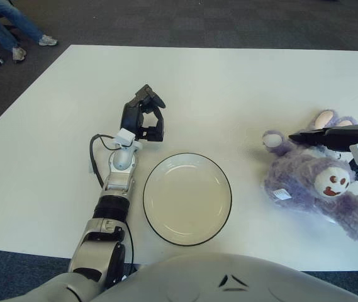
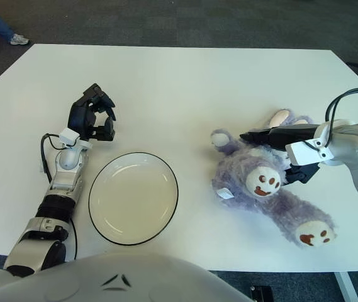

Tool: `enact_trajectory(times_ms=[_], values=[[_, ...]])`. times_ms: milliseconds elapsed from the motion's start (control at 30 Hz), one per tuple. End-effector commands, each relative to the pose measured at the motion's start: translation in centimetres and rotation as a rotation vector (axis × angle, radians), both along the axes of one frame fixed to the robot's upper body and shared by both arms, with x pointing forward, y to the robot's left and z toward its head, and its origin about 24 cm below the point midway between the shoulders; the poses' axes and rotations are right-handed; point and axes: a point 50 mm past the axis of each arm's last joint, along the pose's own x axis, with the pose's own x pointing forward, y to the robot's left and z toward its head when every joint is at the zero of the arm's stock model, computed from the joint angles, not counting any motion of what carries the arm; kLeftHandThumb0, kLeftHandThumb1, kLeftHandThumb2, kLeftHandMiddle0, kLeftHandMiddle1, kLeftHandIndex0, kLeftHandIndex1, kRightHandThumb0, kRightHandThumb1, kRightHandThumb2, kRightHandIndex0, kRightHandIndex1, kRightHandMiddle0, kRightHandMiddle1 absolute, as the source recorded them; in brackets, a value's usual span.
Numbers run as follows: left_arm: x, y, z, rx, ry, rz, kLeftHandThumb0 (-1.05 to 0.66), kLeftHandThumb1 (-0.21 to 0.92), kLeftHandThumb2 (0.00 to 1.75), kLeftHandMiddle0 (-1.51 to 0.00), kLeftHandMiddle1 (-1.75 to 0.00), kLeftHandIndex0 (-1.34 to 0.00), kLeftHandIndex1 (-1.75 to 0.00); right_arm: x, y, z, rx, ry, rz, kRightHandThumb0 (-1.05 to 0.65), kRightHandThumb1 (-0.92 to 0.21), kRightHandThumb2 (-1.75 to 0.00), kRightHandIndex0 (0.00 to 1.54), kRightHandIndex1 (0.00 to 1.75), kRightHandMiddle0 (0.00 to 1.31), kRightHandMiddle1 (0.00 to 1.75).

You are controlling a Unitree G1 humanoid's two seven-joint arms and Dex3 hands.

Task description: Put the doll into the plate.

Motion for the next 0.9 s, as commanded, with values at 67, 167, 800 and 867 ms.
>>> enact_trajectory(times_ms=[67,167,800,867], values=[[-1.6,0.6,-3.2,-0.004,0.130,0.030,-0.45,0.41,1.19,-1.23,-1.75,-0.53,-1.75,0.4,-0.8,-5.2,0.004,0.075,-0.008,-0.73,-0.70,-0.54,0.00,0.00,0.00,0.00],[-1.6,0.6,-3.2,-0.002,0.130,0.030,-0.45,0.42,1.19,-1.23,-1.75,-0.53,-1.75,0.6,-0.8,-5.5,0.009,0.074,0.020,-0.64,-0.53,-0.67,0.00,0.00,0.00,0.00],[-1.8,0.5,-3.1,0.019,0.115,0.051,-0.45,0.41,1.19,-1.22,-1.75,-0.54,-1.75,2.0,-0.1,-9.6,0.082,0.030,0.042,-0.51,-0.46,-0.85,0.00,0.00,0.00,0.00],[-1.9,0.5,-3.1,0.018,0.114,0.052,-0.45,0.41,1.19,-1.22,-1.75,-0.54,-1.75,2.1,0.0,-10.2,0.085,0.003,0.040,-0.43,-0.38,-0.95,0.02,0.01,0.00,0.01]])
